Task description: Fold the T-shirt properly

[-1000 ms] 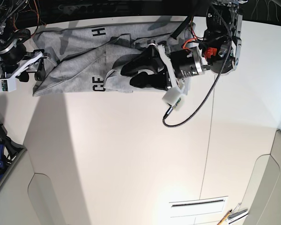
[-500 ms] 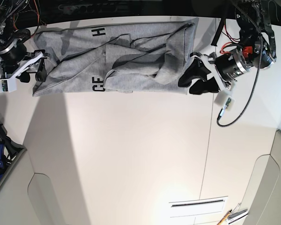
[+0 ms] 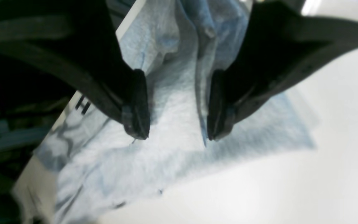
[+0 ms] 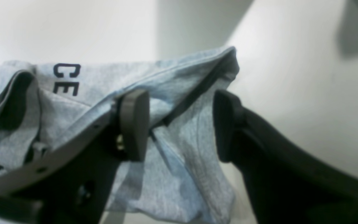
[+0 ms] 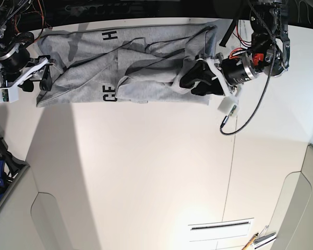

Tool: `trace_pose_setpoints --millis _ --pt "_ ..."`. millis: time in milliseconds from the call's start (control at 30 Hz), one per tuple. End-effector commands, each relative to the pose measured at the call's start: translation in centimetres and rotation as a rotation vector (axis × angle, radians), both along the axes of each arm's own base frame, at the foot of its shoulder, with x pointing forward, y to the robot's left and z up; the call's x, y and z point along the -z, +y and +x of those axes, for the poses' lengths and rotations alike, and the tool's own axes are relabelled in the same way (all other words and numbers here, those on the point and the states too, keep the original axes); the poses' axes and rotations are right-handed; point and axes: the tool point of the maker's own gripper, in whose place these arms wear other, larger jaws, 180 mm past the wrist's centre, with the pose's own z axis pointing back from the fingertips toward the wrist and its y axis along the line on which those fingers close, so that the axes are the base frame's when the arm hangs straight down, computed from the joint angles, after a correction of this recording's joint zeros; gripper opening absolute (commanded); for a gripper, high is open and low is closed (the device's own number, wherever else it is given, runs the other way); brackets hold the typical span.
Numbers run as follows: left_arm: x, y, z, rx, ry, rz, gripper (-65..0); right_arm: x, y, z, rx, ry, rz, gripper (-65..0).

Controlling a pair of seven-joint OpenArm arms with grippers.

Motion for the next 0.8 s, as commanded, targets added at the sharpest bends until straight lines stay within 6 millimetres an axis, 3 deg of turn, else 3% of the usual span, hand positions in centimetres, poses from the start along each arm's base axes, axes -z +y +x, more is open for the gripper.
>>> trace_pose_setpoints --millis 0,100,133,267,433,600,767 --pt "-1.0 -0.3 1.0 0.000 -0.041 -0.014 -31.9 -1.2 -0.1 0.7 -0.003 -0.051 -0.004 -32.5" --pt "-1.2 -1.2 1.2 0.029 -0.050 -0.017 -32.5 -1.2 -0.1 0.7 -0.003 -0.050 -0.004 -32.5" --pt "-1.3 -1.3 1.2 0.030 -0.051 -0.022 -35.4 -1.2 -0.1 0.7 -0.003 -0.050 -0.005 -32.5" --pt "-1.8 -2.0 0.6 0.059 -0.026 -0.071 -65.0 -1.2 -0.1 0.7 -0.003 -0.051 -0.005 -32.5" --pt "-4.4 -4.3 -2.1 0.158 -0.036 -0.219 -65.0 -1.2 -0.1 0.7 -0.002 -0.050 -0.005 -32.5" --pt "-7.0 -5.4 -3.8 0.198 -0.085 -0.258 -65.0 -1.2 -0.1 0.7 -0.002 -0.050 -0.006 -32.5" --pt "-7.4 -6.9 -4.6 0.249 -0.092 -0.266 -65.0 -1.2 -0.1 0.7 -0.002 -0.050 -0.005 -32.5"
